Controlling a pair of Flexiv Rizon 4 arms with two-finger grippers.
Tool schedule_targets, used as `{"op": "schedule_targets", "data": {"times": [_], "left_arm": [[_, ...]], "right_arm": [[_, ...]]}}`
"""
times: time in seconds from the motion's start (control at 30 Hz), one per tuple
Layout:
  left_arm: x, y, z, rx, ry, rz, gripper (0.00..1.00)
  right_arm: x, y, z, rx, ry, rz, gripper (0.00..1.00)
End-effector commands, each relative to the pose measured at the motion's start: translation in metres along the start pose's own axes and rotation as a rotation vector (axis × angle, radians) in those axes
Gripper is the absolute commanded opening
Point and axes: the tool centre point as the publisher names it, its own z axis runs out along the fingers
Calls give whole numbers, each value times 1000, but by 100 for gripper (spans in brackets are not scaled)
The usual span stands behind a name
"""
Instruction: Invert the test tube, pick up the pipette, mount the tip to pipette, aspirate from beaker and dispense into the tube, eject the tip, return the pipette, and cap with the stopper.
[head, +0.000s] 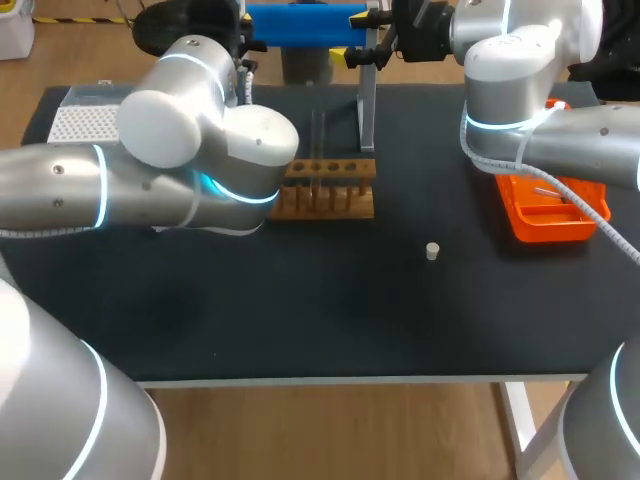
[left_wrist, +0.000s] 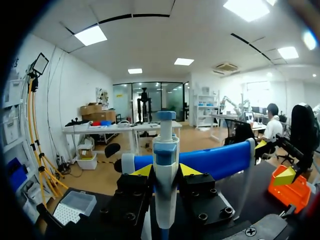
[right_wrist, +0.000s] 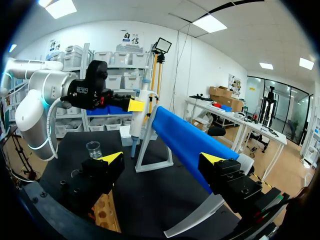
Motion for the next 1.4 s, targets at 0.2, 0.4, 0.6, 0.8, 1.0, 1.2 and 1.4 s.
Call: {"op": "schedule_targets", "data": {"times": [0.2,0.4,0.6,0.8,1.0,1.2,1.4], "left_arm": [[3,-2,10,-19,-50,-16,0],[3,0,17,-24,-60,-37,0],[4,3,24,-47,-78,-51,0],[3,6,30,-70,-91,-55,0],[2,9,33,-85,-95,-54,0],[0,12,35,-104,-102,-55,0],[-1,14,37,-135,-104,-50,0]], "right_arm": [[0,0,0,-1,0,0,100],[0,0,0,-1,0,0,100],[0,0,0,-1,0,0,100],[0,0,0,-1,0,0,100],[0,0,0,-1,0,0,100],[0,0,0,-1,0,0,100],[0,0,0,-1,0,0,100]]}}
